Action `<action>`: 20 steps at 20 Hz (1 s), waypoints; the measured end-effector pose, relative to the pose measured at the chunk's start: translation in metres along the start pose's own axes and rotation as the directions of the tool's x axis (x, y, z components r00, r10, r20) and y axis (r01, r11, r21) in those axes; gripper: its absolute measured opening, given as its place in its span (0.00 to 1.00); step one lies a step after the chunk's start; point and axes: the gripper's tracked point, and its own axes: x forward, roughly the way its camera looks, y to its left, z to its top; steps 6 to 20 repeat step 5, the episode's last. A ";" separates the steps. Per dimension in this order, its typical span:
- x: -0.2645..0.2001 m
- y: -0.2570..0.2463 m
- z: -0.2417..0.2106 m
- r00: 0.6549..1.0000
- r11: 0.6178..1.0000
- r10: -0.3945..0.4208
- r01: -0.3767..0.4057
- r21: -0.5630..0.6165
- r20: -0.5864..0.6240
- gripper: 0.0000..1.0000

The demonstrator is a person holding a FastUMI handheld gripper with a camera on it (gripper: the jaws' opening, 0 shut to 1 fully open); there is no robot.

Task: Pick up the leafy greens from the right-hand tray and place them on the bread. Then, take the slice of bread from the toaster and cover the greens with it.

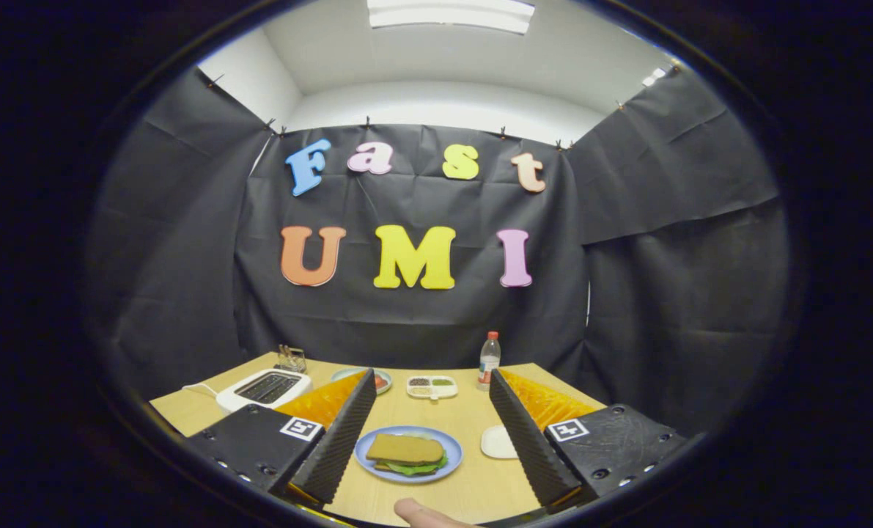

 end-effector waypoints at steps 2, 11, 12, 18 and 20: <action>0.000 0.001 0.000 1.000 1.000 0.005 -0.005 -0.008 0.002 0.95; 0.000 0.003 0.000 1.000 1.000 0.007 -0.007 -0.009 0.001 0.95; 0.000 0.003 0.000 1.000 1.000 0.007 -0.007 -0.009 0.001 0.95; 0.000 0.003 0.000 1.000 1.000 0.007 -0.007 -0.009 0.001 0.95; 0.000 0.003 0.000 1.000 1.000 0.007 -0.007 -0.009 0.001 0.95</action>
